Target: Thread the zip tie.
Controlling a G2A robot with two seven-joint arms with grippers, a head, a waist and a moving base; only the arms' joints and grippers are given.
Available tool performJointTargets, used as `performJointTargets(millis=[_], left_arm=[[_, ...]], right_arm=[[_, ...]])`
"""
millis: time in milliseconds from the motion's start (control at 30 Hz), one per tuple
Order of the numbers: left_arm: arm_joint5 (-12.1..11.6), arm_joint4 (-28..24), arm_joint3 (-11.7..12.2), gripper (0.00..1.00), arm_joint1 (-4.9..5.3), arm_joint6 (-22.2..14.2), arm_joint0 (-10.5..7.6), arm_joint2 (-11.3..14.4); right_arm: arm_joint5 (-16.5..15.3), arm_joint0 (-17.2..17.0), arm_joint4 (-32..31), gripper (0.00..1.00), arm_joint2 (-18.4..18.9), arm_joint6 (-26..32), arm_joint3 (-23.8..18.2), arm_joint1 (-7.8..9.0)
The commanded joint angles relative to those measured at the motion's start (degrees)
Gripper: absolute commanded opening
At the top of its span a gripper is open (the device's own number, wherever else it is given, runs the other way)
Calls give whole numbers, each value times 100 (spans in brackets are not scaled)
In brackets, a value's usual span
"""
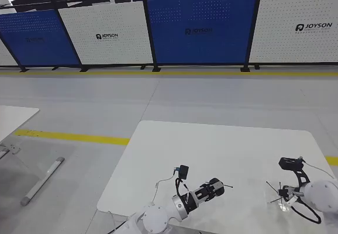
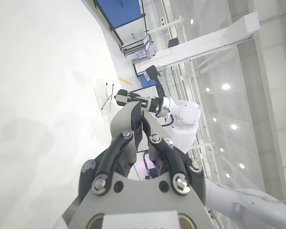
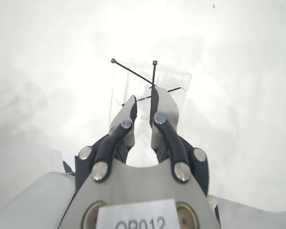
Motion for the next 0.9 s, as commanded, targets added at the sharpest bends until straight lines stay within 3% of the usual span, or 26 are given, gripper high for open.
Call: performJointTargets(millis=[0,600,867], left_arm=[[0,0,0,0,0,0,0,0],[0,0,0,0,0,0,0,0],[0,0,0,0,0,0,0,0]], right_arm=[[31,-2,-11,21,-25,-4,16,9],[545,364,-200,19,-566,-4,313,144],[598,623,-33,18,-841,-4,526,180]])
